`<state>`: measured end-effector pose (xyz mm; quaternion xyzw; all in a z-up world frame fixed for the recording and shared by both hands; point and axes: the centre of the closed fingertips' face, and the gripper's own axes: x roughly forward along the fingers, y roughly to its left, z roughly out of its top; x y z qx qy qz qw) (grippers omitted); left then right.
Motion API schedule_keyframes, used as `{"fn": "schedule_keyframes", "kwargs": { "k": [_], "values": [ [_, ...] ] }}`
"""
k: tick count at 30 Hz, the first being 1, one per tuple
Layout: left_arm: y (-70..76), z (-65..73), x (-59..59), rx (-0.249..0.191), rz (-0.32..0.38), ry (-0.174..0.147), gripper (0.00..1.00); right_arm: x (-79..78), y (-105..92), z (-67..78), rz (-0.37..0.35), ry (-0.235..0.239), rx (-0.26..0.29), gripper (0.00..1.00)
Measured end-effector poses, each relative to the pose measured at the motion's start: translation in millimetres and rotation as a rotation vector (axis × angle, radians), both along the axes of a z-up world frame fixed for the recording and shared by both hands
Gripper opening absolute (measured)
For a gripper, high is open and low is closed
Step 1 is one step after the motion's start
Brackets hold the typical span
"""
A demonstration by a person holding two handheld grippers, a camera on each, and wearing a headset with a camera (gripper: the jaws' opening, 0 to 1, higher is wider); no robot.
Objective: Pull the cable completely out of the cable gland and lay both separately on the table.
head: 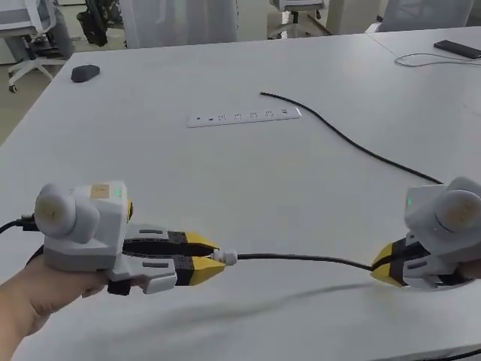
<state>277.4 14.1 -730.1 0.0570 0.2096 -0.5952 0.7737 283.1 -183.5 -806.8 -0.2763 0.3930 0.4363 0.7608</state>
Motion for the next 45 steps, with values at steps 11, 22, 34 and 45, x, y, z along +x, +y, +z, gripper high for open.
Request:
{"fn": "schedule_keyframes", "kwargs": {
  "k": [11,22,34,45],
  "values": [
    [-1.0,5.0,-2.6,-0.016,0.019,-0.005,0.15,5.8,40.1,42.2,0.015,-0.037,0.154,0.13],
    [-3.3,6.9,-6.6,-0.017,0.019,-0.009,0.15,-12.7,136.9,90.9,0.198,-0.011,0.339,0.11],
    [-4.3,7.9,-9.2,-0.018,0.008,-0.014,0.15,-14.7,178.5,70.9,0.297,0.011,0.279,0.08],
    [-2.8,7.6,-9.8,-0.026,0.003,-0.010,0.15,-17.9,186.2,64.7,0.320,0.032,0.264,0.00]
  ]
}}
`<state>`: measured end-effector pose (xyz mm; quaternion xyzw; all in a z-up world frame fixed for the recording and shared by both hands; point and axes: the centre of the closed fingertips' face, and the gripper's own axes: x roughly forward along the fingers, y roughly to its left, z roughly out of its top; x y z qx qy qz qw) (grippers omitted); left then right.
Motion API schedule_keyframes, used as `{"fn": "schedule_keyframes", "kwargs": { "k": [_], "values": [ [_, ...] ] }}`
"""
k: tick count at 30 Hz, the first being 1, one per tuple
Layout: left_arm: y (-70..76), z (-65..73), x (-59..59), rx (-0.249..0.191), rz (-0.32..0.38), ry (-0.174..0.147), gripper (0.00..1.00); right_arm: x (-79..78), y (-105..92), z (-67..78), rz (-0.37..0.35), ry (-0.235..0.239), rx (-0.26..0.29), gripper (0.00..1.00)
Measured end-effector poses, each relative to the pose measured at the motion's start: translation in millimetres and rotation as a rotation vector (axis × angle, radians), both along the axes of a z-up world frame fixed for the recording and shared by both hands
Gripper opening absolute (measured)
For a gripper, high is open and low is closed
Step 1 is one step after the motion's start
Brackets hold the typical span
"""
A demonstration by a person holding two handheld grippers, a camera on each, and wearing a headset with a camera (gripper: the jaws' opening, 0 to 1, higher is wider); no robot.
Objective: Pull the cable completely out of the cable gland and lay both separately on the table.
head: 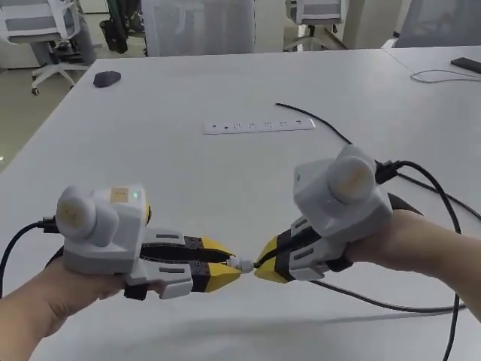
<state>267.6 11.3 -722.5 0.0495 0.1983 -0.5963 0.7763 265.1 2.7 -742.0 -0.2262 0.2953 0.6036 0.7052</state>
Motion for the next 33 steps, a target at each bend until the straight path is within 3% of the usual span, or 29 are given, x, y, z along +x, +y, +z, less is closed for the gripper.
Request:
{"fn": "schedule_keyframes", "kwargs": {
  "k": [5,7,18,20,21,24,28,33],
  "values": [
    [0.9,-1.3,4.1,0.001,0.001,-0.003,0.15,3.7,-1.8,-1.0,-0.007,-0.021,-0.014,0.00],
    [4.5,-2.2,7.9,0.008,0.014,-0.008,0.15,12.9,-11.0,-3.6,-0.030,-0.069,-0.060,0.00],
    [17.5,4.1,14.8,-0.004,0.043,-0.031,0.15,28.1,-60.1,-10.6,-0.161,-0.035,-0.059,0.00],
    [19.0,1.1,15.7,0.013,0.044,-0.028,0.15,27.9,-69.7,-15.7,-0.178,-0.033,-0.073,0.00],
    [20.6,-2.1,16.2,0.020,0.050,-0.007,0.15,27.6,-73.8,-18.4,-0.182,-0.035,-0.084,0.00],
    [22.5,-3.1,16.9,0.021,0.055,-0.015,0.15,29.7,-92.2,-26.7,-0.198,-0.068,-0.140,0.00],
    [23.0,-4.9,16.2,0.027,0.053,-0.011,0.15,38.4,-119.3,-35.1,-0.284,-0.076,-0.188,0.00],
    [22.2,-5.6,17.5,0.030,0.056,-0.011,0.15,41.3,-133.8,-40.8,-0.310,-0.066,-0.188,0.00]
  ]
}}
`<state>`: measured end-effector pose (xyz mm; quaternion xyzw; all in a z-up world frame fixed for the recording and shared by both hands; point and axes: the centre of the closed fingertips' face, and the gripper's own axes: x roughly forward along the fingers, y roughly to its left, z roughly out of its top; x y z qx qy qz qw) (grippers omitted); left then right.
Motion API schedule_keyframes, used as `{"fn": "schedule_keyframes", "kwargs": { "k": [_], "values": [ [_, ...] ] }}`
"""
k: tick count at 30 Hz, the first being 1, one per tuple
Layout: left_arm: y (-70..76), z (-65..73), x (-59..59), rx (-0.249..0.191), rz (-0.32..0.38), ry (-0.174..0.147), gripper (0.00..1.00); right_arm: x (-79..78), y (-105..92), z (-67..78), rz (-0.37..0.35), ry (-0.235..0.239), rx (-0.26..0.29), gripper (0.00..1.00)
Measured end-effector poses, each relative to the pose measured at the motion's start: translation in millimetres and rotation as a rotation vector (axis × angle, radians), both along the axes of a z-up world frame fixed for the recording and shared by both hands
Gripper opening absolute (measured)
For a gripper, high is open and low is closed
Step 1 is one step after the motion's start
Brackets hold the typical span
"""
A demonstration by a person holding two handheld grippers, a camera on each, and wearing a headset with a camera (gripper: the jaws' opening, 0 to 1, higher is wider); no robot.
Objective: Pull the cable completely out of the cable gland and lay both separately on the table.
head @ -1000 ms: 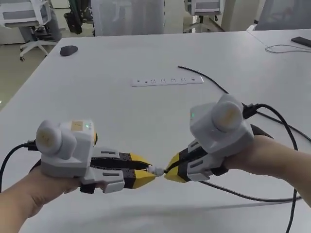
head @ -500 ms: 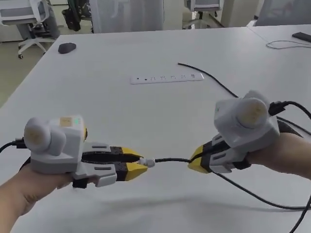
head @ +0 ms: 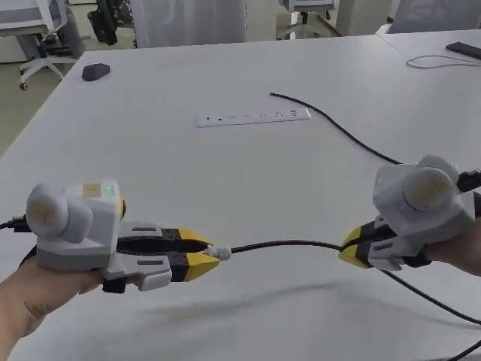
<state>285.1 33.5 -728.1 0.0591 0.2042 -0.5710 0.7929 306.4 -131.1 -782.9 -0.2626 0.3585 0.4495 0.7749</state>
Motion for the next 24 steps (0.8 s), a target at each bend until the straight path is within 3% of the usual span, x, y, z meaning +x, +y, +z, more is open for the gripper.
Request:
{"fn": "schedule_keyframes", "kwargs": {
  "k": [10,17,19,22,24],
  "values": [
    [-1.2,-5.6,-1.4,0.003,0.002,0.014,0.15,-3.1,-14.3,-24.0,0.000,0.008,-0.071,0.00],
    [-2.0,-5.4,-1.2,0.001,0.003,0.014,0.15,-1.7,-14.6,-24.1,0.006,0.001,-0.085,0.00],
    [-1.1,-5.4,-0.4,0.001,0.007,0.012,0.15,-2.0,-14.4,-24.9,0.008,0.005,-0.088,0.05],
    [0.3,-6.3,0.1,0.005,0.012,0.012,0.15,-6.9,-5.6,-22.3,0.032,0.019,-0.070,0.22],
    [0.3,-7.7,-1.8,0.010,0.005,0.013,0.15,-7.7,1.5,-17.6,0.044,0.012,-0.061,0.22]
  ]
}}
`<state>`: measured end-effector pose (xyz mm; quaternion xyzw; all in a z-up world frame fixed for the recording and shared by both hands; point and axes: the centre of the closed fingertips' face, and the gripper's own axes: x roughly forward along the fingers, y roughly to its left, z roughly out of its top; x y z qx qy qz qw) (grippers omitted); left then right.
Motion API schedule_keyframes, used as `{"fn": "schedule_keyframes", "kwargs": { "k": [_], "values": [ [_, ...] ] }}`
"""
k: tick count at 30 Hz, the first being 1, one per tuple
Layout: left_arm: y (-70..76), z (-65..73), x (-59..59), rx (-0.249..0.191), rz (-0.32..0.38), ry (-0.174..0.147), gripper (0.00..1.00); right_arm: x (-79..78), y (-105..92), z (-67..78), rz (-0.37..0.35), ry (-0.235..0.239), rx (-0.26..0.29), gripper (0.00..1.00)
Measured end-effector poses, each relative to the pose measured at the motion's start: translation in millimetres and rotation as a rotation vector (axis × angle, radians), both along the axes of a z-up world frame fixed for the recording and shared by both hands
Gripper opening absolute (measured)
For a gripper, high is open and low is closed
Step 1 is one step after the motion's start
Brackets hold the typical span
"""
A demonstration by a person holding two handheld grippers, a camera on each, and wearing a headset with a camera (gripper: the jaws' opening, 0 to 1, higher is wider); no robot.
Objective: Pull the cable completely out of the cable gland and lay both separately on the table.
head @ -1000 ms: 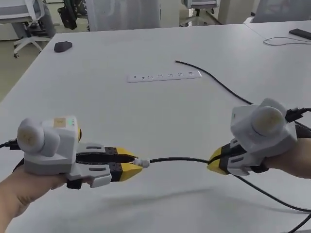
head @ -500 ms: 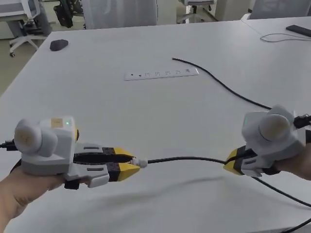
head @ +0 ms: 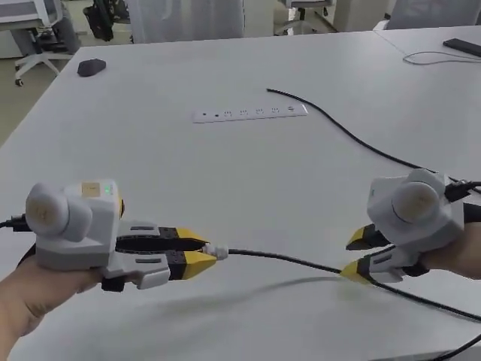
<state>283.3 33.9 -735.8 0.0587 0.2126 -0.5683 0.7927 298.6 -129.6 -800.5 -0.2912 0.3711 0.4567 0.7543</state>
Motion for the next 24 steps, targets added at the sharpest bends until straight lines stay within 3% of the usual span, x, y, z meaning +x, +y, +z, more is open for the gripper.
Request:
{"fn": "schedule_keyframes", "kwargs": {
  "k": [5,6,9,12,16,19,24],
  "values": [
    [-1.3,1.6,-1.9,-0.001,-0.003,-0.003,0.15,-5.9,49.5,25.3,0.064,-0.001,0.139,0.21],
    [-1.7,2.4,-2.3,0.001,-0.005,-0.005,0.15,-8.9,63.7,31.6,0.117,-0.011,0.163,0.20],
    [-2.6,3.8,-3.0,0.003,-0.008,-0.008,0.15,-15.3,92.9,40.6,0.183,-0.001,0.204,0.19],
    [-4.7,1.8,-6.0,0.033,-0.026,-0.018,0.15,-15.3,115.3,44.7,0.244,-0.040,0.207,0.15],
    [-6.9,3.0,-7.5,0.027,-0.035,-0.015,0.15,-20.4,136.8,46.6,0.298,-0.019,0.220,0.14],
    [-7.9,4.5,-7.1,0.023,-0.039,-0.019,0.15,-23.5,144.7,47.7,0.341,-0.033,0.222,0.16],
    [-8.7,6.3,-8.2,0.020,-0.046,-0.024,0.15,-24.7,148.1,46.5,0.361,-0.035,0.206,0.08]
  ]
}}
